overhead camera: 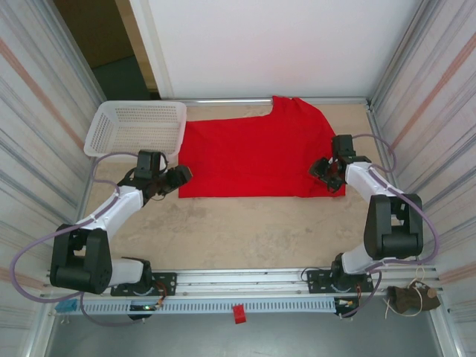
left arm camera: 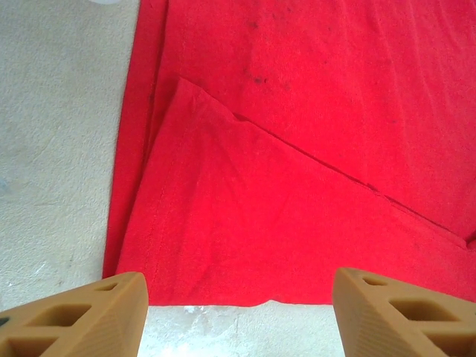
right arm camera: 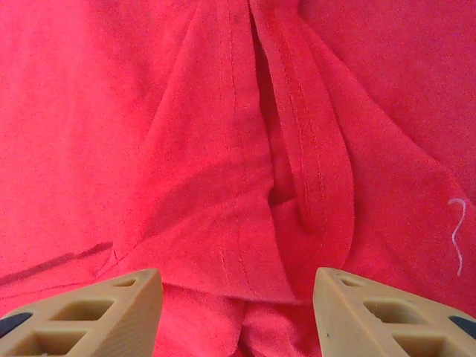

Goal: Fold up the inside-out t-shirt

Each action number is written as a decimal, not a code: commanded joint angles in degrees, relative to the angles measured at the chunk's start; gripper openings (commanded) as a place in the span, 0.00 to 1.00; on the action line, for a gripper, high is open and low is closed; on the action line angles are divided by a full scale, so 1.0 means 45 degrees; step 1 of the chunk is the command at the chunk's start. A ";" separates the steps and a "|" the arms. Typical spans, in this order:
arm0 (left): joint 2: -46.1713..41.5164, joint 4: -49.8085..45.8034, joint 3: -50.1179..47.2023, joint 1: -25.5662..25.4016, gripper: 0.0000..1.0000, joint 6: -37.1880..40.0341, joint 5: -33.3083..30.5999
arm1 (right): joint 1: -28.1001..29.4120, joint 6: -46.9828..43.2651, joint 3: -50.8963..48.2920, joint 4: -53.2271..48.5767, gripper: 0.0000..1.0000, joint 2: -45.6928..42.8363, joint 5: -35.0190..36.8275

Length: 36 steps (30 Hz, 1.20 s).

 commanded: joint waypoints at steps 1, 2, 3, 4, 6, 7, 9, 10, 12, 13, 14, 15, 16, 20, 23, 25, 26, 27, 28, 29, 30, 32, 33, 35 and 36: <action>0.0056 0.0338 -0.0003 -0.0049 0.66 -0.0182 0.0334 | 0.0113 -0.0460 0.0425 -0.0481 0.51 0.0361 0.0672; 0.0074 0.0339 0.0015 -0.0049 0.66 -0.0178 0.0355 | 0.0103 -0.0443 0.0465 -0.0472 0.50 0.0459 0.0604; 0.0075 0.0343 0.0017 -0.0049 0.66 -0.0185 0.0343 | 0.0110 -0.0413 0.0471 -0.0448 0.49 0.0529 0.0541; 0.0066 0.0332 0.0034 -0.0049 0.67 -0.0200 0.0350 | 0.0108 -0.0374 0.0500 -0.0422 0.48 0.0584 0.0472; 0.0038 0.0311 0.0070 -0.0054 0.67 -0.0177 0.0372 | 0.0169 -0.0325 0.0471 -0.0422 0.48 0.0651 0.0436; 0.0017 0.0292 0.0081 -0.0049 0.67 -0.0162 0.0371 | 0.0212 -0.0338 0.0442 -0.0404 0.48 0.0649 0.0484; -0.0022 0.0268 0.0093 -0.0051 0.67 -0.0171 0.0347 | 0.0241 -0.0343 0.0393 -0.0291 0.45 0.0693 0.0452; -0.0022 0.0284 0.0114 -0.0049 0.67 -0.0158 0.0347 | 0.0254 -0.0353 0.0393 -0.0267 0.38 0.0767 0.0393; -0.0022 0.0245 0.0152 -0.0050 0.67 -0.0160 0.0358 | 0.0279 -0.0402 0.0450 -0.0266 0.20 0.0948 0.0301; -0.0004 0.0230 0.0172 -0.0058 0.67 -0.0160 0.0343 | 0.0281 -0.0421 0.0451 -0.0266 0.13 0.0993 0.0235; -0.0013 0.0211 0.0164 -0.0049 0.67 -0.0137 0.0342 | 0.0284 -0.0470 0.0480 -0.0266 0.04 0.1024 0.0170; -0.0022 0.0179 0.0187 -0.0050 0.67 -0.0138 0.0341 | 0.0288 -0.0508 0.0534 -0.0295 0.00 0.1024 0.0128; -0.0037 0.0160 0.0193 -0.0050 0.67 -0.0127 0.0314 | 0.0267 -0.0536 0.0563 -0.0324 0.00 0.0979 0.0073; -0.0135 0.0087 0.0213 -0.0041 0.67 -0.0092 0.0258 | 0.0270 -0.0650 0.1045 -0.0532 0.00 0.0485 -0.0123; -0.0159 0.0052 0.0249 -0.0032 0.67 -0.0069 0.0230 | 0.0259 -0.0778 0.1758 -0.0793 0.00 0.0307 -0.0145; -0.0139 0.0052 0.0252 -0.0033 0.67 -0.0053 0.0247 | 0.0287 -0.0906 0.2449 -0.1009 0.00 0.0513 -0.0182; -0.0121 0.0057 0.0249 -0.0035 0.67 -0.0044 0.0297 | 0.0297 -0.0963 0.2805 -0.1111 0.00 0.0678 -0.0203; -0.0101 0.0071 0.0251 -0.0032 0.67 -0.0053 0.0316 | 0.0284 -0.0968 0.3110 -0.1154 0.00 0.0904 -0.0238; -0.0066 0.0075 0.0228 -0.0030 0.67 -0.0054 0.0339 | 0.0295 -0.0969 0.3470 -0.1193 0.00 0.1202 -0.0318; -0.0028 0.0098 0.0213 -0.0031 0.67 -0.0041 0.0377 | 0.0300 -0.0988 0.3852 -0.1222 0.00 0.1542 -0.0408; -0.0004 0.0120 0.0213 -0.0046 0.67 -0.0053 0.0385 | 0.0343 -0.1016 0.4221 -0.1259 0.00 0.1873 -0.0518; 0.0111 0.0188 0.0183 -0.0049 0.67 -0.0067 0.0447 | 0.0404 -0.1117 0.5157 -0.1453 0.00 0.2798 -0.0780; 0.0162 0.0214 0.0174 -0.0049 0.67 -0.0092 0.0475 | 0.0465 -0.1186 0.5464 -0.1379 0.00 0.3139 -0.0967; 0.0265 0.0276 0.0154 -0.0079 0.66 -0.0152 0.0501 | 0.0708 -0.1480 0.6047 -0.0993 0.00 0.3776 -0.1660; 0.0290 0.0304 0.0149 -0.0111 0.67 -0.0173 0.0503 | 0.0840 -0.1684 0.6297 -0.0787 0.02 0.4076 -0.2203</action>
